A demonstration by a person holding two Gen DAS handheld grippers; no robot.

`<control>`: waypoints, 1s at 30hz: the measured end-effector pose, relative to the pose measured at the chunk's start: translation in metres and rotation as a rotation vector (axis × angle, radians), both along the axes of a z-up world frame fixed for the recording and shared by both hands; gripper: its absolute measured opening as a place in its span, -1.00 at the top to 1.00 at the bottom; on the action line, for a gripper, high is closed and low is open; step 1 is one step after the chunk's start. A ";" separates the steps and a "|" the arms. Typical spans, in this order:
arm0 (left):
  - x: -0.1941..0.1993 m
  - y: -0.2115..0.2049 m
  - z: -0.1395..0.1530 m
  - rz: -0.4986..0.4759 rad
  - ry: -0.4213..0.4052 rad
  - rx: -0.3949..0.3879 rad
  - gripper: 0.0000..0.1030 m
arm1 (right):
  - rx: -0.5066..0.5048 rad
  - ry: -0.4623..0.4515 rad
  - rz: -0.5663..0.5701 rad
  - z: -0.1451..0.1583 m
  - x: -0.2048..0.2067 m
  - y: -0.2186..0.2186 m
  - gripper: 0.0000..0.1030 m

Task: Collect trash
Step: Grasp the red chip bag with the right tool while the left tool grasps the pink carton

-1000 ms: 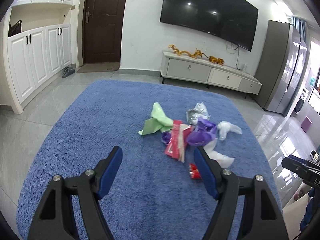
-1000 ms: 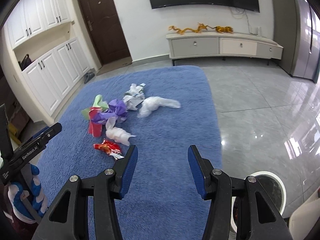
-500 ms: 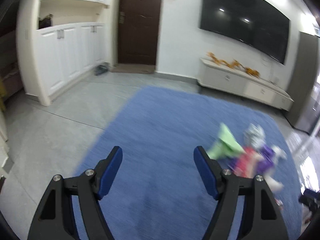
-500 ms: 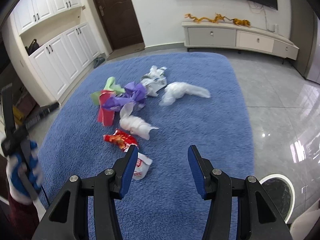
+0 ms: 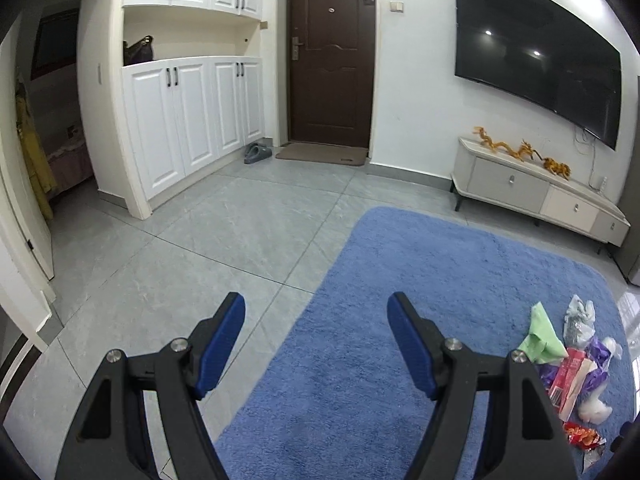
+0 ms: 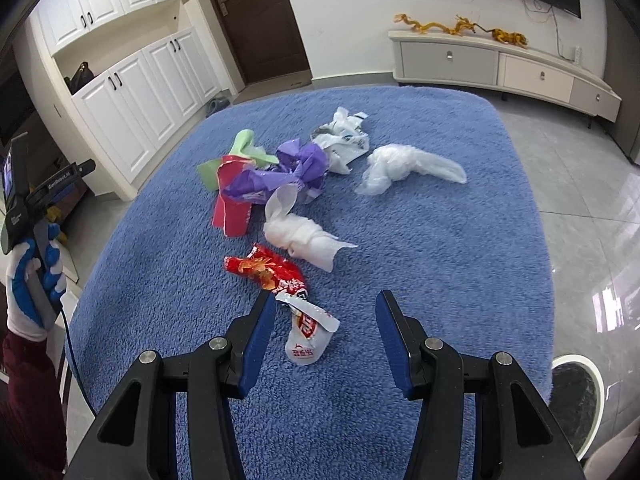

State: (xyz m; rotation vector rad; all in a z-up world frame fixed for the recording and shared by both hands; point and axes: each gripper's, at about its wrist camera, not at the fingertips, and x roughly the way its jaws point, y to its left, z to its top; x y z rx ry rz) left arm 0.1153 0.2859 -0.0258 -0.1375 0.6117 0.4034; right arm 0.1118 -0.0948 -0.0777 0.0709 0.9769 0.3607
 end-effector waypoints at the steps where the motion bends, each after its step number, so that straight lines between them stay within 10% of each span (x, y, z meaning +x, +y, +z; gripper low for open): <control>1: 0.002 -0.006 -0.002 -0.021 0.005 0.007 -0.41 | 0.002 0.005 0.006 -0.002 0.001 0.002 0.00; 15: 0.024 -0.108 -0.038 -0.479 0.066 -0.223 -0.40 | 0.019 0.055 0.076 -0.034 0.027 0.025 0.01; 20: 0.021 -0.152 -0.047 -0.655 0.105 -0.251 -0.40 | 0.040 0.049 0.090 -0.041 0.030 0.027 0.39; 26: 0.032 -0.177 -0.066 -0.720 0.175 -0.276 -0.39 | 0.058 0.048 0.076 -0.041 0.024 0.009 0.53; 30: 0.046 -0.187 -0.074 -0.725 0.210 -0.314 0.01 | 0.057 0.042 0.035 -0.038 0.015 -0.009 0.53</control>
